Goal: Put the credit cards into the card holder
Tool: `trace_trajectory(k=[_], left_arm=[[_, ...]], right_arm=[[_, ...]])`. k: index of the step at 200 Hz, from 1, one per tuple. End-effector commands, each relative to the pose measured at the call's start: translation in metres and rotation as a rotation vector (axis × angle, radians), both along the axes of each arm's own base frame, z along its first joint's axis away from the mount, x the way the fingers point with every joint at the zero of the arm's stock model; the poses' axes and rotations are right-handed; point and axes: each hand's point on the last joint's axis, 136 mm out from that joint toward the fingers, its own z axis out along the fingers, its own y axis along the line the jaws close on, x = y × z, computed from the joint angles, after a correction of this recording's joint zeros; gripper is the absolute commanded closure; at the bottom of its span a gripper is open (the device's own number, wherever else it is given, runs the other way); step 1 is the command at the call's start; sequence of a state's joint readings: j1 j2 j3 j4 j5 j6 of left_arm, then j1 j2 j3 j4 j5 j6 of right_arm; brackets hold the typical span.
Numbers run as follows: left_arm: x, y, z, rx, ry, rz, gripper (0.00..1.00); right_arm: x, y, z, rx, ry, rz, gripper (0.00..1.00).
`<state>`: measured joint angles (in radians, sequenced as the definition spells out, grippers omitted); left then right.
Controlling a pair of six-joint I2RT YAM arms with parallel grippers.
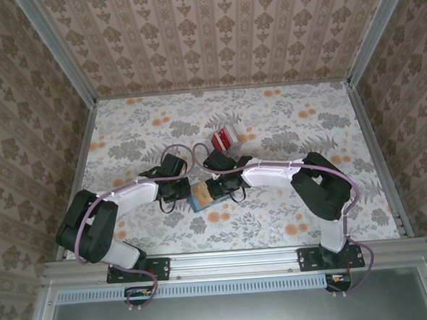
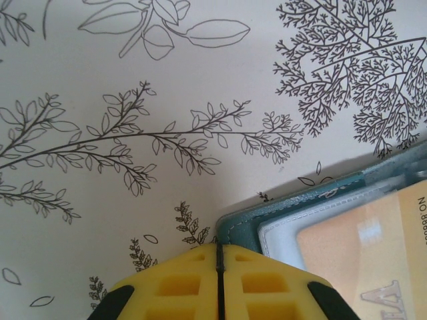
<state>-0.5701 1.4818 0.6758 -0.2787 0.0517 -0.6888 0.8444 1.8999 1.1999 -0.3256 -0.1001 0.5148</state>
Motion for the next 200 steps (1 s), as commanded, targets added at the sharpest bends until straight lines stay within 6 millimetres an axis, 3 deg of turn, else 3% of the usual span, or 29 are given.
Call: trace_trajectory(k=[1,90,167,200], left_arm=[[-0.015,-0.008,-0.022,-0.014,0.065,-0.022,0.93],[-0.013,-0.010,-0.021,-0.017,0.065,-0.024,0.93],[-0.018,-0.003,-0.025,0.008,0.073,-0.017,0.93],[-0.018,-0.004,-0.025,0.002,0.072,-0.016,0.93]], right_arm=[[0.003,-0.004,-0.013,-0.066,0.005,0.002,0.88],[-0.016,0.017,-0.021,-0.059,0.039,0.070,0.88],[0.010,-0.054,-0.021,-0.158,-0.002,-0.082,0.89],[0.011,-0.057,-0.018,-0.144,0.000,-0.087,0.89]])
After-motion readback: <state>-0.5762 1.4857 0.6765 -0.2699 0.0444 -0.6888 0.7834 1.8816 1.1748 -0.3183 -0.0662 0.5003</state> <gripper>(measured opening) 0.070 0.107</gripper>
